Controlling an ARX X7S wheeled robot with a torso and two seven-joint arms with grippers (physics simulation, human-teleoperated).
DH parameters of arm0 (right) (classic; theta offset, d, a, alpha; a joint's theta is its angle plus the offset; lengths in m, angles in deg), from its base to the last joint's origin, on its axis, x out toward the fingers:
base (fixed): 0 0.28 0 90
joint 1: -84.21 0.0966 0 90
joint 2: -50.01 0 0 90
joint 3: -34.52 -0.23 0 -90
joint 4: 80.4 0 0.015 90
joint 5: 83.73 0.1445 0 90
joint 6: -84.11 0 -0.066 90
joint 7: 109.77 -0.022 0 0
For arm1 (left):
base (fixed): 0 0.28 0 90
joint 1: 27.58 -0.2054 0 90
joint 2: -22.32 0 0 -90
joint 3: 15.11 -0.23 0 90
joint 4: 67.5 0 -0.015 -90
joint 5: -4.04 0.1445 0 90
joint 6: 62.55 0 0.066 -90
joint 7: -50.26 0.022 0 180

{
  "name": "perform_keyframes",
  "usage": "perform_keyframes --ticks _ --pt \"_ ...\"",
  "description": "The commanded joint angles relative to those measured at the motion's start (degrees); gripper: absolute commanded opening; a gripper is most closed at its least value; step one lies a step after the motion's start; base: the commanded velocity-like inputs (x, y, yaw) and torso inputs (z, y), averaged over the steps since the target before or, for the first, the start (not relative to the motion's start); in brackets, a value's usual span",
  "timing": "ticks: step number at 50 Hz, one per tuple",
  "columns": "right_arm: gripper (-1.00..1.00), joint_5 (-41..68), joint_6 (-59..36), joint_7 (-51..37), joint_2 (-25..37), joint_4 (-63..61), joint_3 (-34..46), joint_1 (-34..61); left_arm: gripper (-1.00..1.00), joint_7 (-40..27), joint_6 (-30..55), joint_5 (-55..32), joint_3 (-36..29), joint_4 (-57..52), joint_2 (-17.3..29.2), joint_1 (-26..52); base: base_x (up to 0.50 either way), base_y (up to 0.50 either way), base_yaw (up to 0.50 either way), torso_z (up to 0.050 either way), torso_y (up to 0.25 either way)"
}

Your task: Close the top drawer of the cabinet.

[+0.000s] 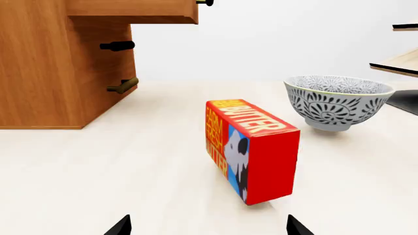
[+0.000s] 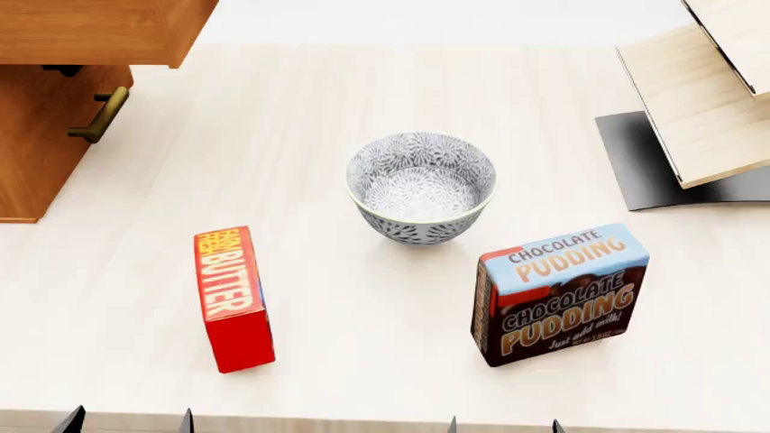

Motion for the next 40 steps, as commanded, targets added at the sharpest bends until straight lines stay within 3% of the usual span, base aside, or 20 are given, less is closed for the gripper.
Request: perform_keyframes --ticks 1,30,40 --pt "1.00 1.7 0.6 -2.1 1.7 0.9 2.1 0.4 1.00 -0.8 -0.5 -0.7 -0.9 0.7 0.7 0.2 0.00 0.00 0.00 0.000 0.000" --pt "1.00 3.9 -2.0 -7.2 4.5 -4.0 4.3 -1.0 1.00 -5.9 3.0 -5.8 -4.4 1.0 4.0 1.0 0.00 0.00 0.00 0.000 0.000" --pt "1.00 4.5 -2.6 -9.1 5.2 -10.1 4.1 -2.2 1.00 -7.4 2.4 -6.2 -4.5 -4.7 5.1 -0.8 0.00 0.00 0.00 0.000 0.000"
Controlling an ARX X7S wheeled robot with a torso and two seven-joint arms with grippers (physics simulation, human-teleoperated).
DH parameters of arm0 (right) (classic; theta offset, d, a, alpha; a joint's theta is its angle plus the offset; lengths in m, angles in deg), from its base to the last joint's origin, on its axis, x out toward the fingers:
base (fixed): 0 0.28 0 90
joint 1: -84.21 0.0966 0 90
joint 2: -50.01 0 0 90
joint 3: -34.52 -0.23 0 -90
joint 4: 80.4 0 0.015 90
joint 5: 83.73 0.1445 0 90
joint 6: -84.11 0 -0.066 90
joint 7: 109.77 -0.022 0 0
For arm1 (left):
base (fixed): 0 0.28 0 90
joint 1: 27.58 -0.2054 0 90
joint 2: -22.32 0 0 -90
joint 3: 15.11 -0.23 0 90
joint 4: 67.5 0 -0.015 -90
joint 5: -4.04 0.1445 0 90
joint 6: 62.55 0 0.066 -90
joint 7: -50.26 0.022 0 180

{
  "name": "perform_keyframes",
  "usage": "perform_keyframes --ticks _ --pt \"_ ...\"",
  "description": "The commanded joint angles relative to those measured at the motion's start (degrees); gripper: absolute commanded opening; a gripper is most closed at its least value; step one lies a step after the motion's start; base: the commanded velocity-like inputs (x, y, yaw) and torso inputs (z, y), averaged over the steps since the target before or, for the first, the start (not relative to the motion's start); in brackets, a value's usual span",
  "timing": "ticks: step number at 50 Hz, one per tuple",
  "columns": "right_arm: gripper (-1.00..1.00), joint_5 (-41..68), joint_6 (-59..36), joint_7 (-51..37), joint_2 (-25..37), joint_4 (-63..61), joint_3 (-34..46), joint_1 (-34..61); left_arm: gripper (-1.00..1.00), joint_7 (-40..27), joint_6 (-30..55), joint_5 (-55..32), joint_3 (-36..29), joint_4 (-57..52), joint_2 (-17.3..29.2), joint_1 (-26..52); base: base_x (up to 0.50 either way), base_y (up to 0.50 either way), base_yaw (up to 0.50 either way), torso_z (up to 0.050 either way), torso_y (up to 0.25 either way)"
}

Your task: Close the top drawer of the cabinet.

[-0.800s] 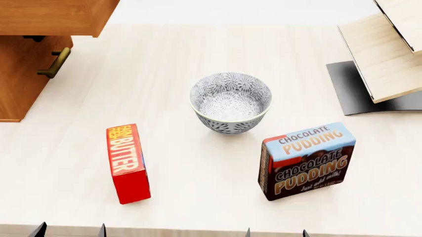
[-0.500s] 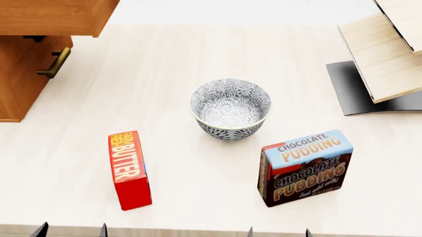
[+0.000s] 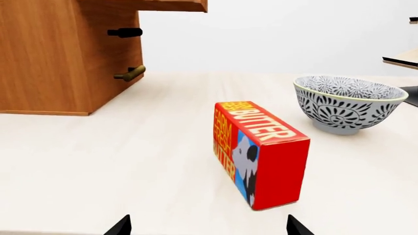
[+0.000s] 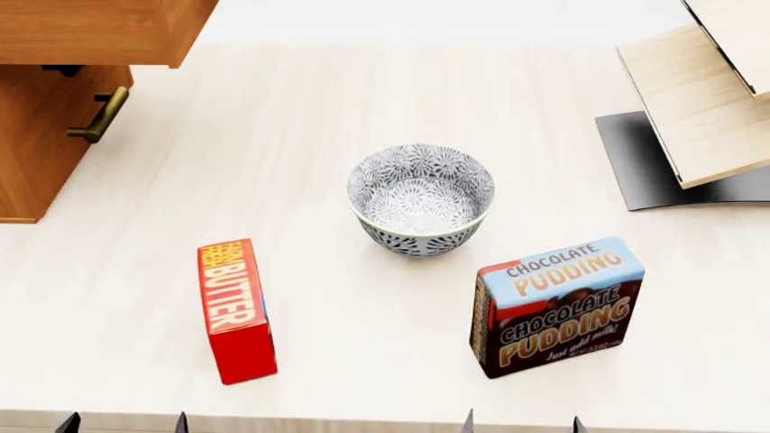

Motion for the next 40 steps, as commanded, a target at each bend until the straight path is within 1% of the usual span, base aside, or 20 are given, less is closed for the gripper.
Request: perform_keyframes --ticks 1,2,4,11,16,21,29,36,40 --pt "1.00 0.5 -0.3 -2.3 0.8 -5.0 0.0 -0.6 1.00 -2.0 -0.2 -0.4 -0.3 -4.8 1.2 -1.0 0.00 0.00 0.00 0.000 0.000" --pt "1.00 0.1 -0.3 -2.7 0.9 -5.5 0.0 -0.5 1.00 -2.4 -0.2 -0.1 -0.3 -5.2 1.3 -0.9 0.00 0.00 0.00 0.000 0.000" --pt "1.00 -0.2 -1.2 -3.2 1.2 -7.7 0.1 -0.7 1.00 -3.1 1.6 0.0 -0.3 -9.6 1.9 -1.8 0.00 0.00 0.00 0.000 0.000" --pt "1.00 -0.6 -2.9 -4.8 2.0 -12.8 0.0 -1.8 1.00 -4.5 2.8 0.3 -0.6 -14.5 2.5 -2.2 0.00 0.00 0.00 0.000 0.000" --pt "1.00 -0.8 -2.9 -5.7 2.6 -16.8 0.0 -3.2 1.00 -5.1 3.8 -0.1 -0.5 -20.3 3.3 -4.2 0.00 0.00 0.00 0.000 0.000" --pt "1.00 -0.2 -1.9 -5.9 3.2 -19.1 0.0 -4.9 1.00 -5.5 2.8 -0.5 -0.2 -23.4 4.0 -6.2 0.00 0.00 0.00 0.000 0.000" --pt "1.00 -0.4 3.5 -5.7 4.2 -20.5 0.6 -9.0 1.00 -6.3 -3.9 0.3 0.2 -26.2 4.7 -11.0 0.00 0.00 0.00 0.000 0.000" --pt "1.00 1.1 7.6 -4.4 6.0 -24.7 0.9 -13.3 1.00 -5.6 -5.7 -1.3 0.3 -28.4 5.8 -13.3 0.00 0.00 0.00 0.000 0.000" --pt "1.00 0.8 7.6 -4.7 5.9 -23.2 1.1 -12.3 1.00 -5.9 -6.0 -1.2 0.3 -28.0 5.9 -13.0 0.00 0.00 0.00 0.000 0.000"
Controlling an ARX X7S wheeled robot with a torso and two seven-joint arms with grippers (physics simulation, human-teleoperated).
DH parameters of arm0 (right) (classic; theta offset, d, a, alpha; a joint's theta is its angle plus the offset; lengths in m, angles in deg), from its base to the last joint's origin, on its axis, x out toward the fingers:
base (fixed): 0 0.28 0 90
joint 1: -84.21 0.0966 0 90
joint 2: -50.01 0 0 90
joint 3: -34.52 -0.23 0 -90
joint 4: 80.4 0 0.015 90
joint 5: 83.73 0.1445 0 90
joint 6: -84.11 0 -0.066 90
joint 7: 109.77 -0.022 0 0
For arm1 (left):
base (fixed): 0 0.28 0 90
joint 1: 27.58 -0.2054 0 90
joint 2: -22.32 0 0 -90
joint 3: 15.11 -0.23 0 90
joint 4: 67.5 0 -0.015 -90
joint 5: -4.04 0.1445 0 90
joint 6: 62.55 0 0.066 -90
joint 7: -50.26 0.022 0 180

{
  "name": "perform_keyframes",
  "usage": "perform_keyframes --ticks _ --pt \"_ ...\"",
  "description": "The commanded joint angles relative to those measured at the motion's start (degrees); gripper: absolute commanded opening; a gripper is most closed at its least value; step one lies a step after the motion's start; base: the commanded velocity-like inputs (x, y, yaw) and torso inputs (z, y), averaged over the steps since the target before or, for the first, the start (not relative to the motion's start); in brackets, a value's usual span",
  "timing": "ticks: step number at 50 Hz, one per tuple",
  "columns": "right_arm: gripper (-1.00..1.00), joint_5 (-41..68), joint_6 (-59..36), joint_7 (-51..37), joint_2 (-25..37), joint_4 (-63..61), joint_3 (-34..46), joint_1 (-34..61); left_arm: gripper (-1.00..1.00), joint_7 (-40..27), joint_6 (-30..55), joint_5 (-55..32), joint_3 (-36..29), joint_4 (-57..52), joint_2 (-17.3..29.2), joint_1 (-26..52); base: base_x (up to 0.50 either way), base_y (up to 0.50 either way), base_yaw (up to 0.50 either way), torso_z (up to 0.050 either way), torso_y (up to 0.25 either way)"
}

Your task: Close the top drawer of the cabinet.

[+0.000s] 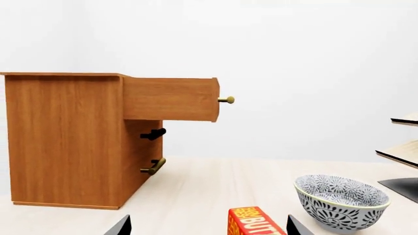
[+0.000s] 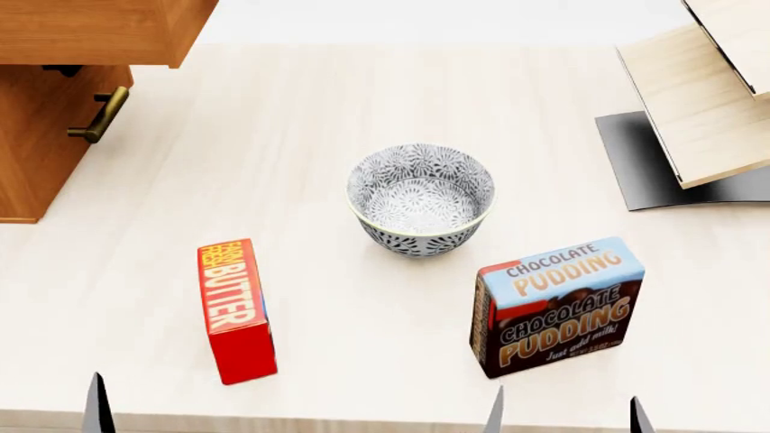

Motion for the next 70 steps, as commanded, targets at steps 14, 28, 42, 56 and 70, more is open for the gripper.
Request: perform_keyframes --ticks 14,28,42,56,70 --pt "1.00 0.1 2.4 -1.8 0.9 -0.1 0.3 -0.5 1.00 -1.4 -4.3 0.2 -0.5 -1.2 1.3 -2.3 0.00 0.00 0.00 0.000 0.000" --pt "1.00 0.6 1.8 -2.6 1.3 1.0 0.7 0.4 1.00 -2.0 -4.6 0.2 -1.1 0.6 1.6 -1.6 0.34 0.00 0.00 0.000 0.000" --pt "1.00 0.6 1.8 -3.2 1.8 1.8 1.2 0.7 1.00 -2.5 -4.4 0.1 -1.9 0.9 2.1 -1.5 0.47 0.00 0.00 0.000 0.000" --pt "1.00 0.7 1.8 -3.7 2.3 2.1 1.8 0.7 1.00 -2.9 -4.5 -0.2 -2.4 1.3 2.6 -1.3 0.15 0.00 0.00 0.000 0.000" --pt "1.00 0.9 1.7 -4.4 2.7 2.1 2.2 0.9 1.00 -3.3 -4.9 -0.4 -2.8 1.8 3.1 -1.2 0.00 0.00 0.00 0.000 0.000"
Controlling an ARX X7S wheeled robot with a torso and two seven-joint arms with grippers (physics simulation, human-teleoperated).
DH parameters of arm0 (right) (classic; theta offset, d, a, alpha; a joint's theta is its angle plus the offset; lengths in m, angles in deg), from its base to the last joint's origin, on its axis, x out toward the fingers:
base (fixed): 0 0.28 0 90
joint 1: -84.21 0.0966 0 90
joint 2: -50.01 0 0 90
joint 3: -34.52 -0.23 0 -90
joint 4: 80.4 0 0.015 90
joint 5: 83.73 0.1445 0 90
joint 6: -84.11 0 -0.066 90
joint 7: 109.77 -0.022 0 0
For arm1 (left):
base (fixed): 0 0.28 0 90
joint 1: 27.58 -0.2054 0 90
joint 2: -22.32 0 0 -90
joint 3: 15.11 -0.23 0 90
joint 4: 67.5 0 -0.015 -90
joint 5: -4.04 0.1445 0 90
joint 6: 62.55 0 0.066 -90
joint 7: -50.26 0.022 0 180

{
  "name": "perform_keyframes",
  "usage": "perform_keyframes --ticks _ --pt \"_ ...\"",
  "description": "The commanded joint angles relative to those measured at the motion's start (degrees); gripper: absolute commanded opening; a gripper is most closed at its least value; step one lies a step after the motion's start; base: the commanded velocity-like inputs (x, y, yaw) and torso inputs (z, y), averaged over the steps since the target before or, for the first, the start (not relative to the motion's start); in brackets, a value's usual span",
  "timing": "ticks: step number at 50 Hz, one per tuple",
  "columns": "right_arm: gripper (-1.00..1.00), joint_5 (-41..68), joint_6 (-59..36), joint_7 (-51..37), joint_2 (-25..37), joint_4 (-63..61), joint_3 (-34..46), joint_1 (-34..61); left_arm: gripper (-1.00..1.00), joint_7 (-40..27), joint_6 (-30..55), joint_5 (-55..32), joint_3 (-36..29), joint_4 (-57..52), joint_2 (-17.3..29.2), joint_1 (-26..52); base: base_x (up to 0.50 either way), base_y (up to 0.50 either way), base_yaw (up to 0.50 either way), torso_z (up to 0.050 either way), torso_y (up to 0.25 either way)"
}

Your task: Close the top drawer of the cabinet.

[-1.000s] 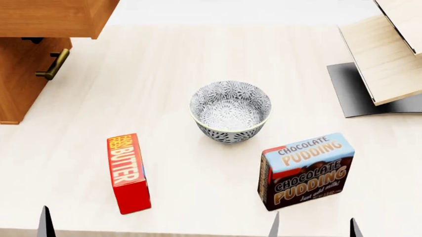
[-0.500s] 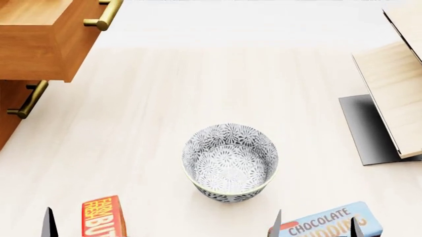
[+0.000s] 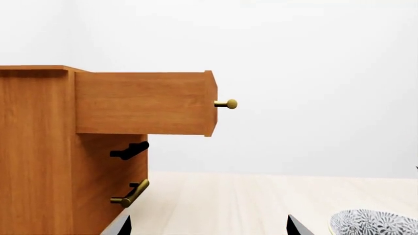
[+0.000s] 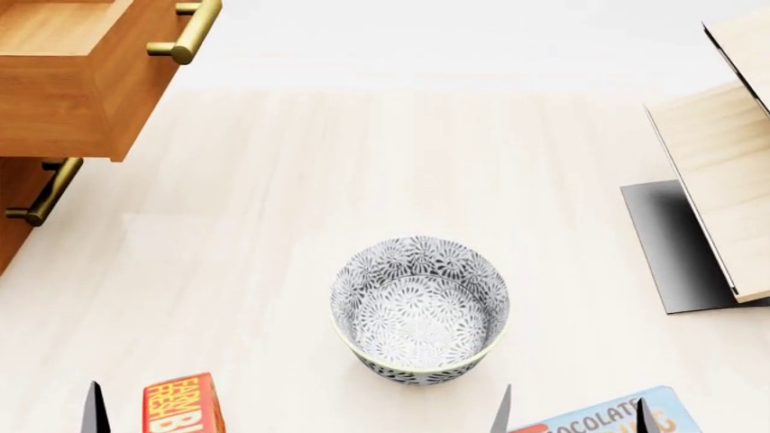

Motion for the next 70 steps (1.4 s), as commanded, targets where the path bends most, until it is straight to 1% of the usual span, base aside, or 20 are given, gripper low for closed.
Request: perform_keyframes --ticks 1,13,39,56,70 --pt "1.00 0.2 -0.2 -0.6 0.3 0.2 0.3 0.2 1.00 -0.3 -0.4 0.0 -0.5 0.5 0.4 0.1 0.00 0.00 0.00 0.000 0.000" --pt "1.00 0.4 0.4 -0.9 0.6 0.8 0.6 0.5 1.00 -0.7 -0.5 -0.2 -0.8 0.9 0.7 0.3 0.08 0.00 0.00 0.000 0.000" --pt "1.00 0.5 0.6 -2.2 1.1 1.1 1.3 0.4 1.00 -1.3 -1.7 -0.3 -1.6 2.4 1.5 0.4 0.46 -0.02 0.00 0.000 0.000" --pt "1.00 0.8 0.5 -2.5 1.6 1.3 1.7 0.6 1.00 -1.5 -1.1 -0.4 -2.4 2.5 2.1 0.8 0.01 0.00 0.00 0.000 0.000" --pt "1.00 1.1 0.2 -2.8 2.0 1.4 2.2 0.9 1.00 -1.1 3.8 1.1 -4.0 -1.6 4.2 2.1 0.00 0.00 0.00 0.000 0.000"
